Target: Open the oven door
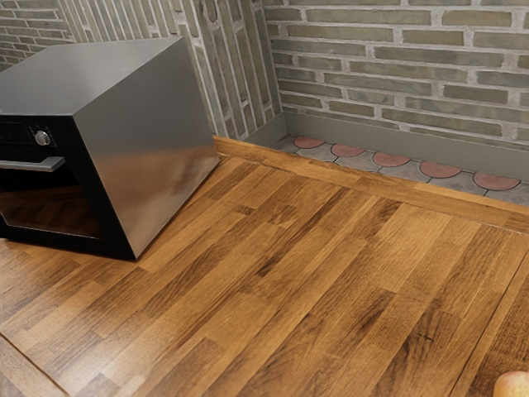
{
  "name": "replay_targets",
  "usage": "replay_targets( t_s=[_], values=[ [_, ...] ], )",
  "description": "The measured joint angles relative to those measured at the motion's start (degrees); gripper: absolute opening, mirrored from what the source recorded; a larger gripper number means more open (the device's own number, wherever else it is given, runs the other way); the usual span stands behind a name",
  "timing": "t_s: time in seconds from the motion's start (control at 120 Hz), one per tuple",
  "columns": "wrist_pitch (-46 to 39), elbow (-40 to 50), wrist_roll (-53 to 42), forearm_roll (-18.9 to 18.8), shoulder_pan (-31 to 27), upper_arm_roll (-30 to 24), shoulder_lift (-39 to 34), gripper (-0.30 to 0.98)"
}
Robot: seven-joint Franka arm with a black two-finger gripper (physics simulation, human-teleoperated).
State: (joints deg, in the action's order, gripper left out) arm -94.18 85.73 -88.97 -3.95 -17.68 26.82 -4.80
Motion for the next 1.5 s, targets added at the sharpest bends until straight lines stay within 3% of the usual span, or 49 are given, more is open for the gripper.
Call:
replay_targets(
  t_s=[0.408,0.75,0.983,1.133,1.5],
  values=[
    [-0.5,-1.9,-8.4,4.3,0.9,1.3,3.5,0.66],
    [-1.9,-6.2,-14.4,7.6,-4.1,1.4,9.3,0.66],
    [-2.2,-8.1,-18.5,10.0,-2.9,1.1,12.0,0.66],
    [-7.7,2.1,-20.5,8.8,-0.9,1.3,6.7,0.67],
    [-19.1,7.1,-20.6,7.3,1.2,1.4,1.5,0.66]
  ],
)
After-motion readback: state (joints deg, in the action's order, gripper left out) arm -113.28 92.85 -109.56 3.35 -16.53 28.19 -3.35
